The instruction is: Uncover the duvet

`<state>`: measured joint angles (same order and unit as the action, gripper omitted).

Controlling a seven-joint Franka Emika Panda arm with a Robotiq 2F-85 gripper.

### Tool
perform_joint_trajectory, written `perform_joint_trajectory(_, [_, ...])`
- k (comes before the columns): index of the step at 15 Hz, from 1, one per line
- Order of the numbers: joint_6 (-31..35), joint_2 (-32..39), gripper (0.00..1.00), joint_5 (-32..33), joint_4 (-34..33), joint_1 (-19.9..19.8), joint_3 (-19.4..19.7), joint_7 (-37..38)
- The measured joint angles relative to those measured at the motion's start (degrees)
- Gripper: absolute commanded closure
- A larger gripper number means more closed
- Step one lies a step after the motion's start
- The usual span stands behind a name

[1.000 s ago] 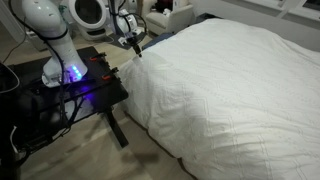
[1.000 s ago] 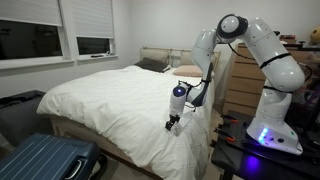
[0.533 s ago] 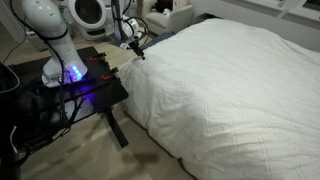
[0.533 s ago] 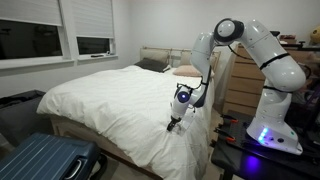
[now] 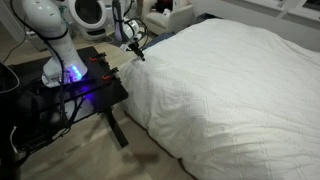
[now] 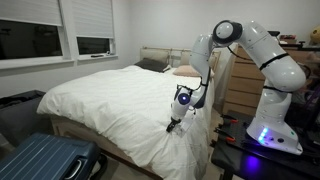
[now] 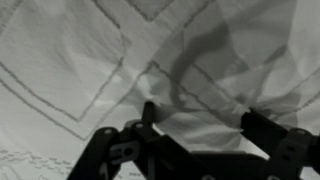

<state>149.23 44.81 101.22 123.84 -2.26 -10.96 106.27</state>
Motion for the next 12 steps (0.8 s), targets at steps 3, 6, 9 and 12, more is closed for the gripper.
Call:
perform_joint_trajectory(3, [-0.1,-0.1,0.67,-3.5,-0.2,-0.1,0.0,0.0])
perform_joint_trajectory(6, [-0.3,-0.8,0.89,-8.6,-0.2,-0.2,0.6,0.0])
perform_joint_trajectory(9, [-0.3,-1.9,1.0,-16.4,-0.2,-0.2,2.0,-0.6])
perform_joint_trajectory(12, [-0.3,-3.1,0.99,-26.1,-0.1,-0.2,2.9,-3.9])
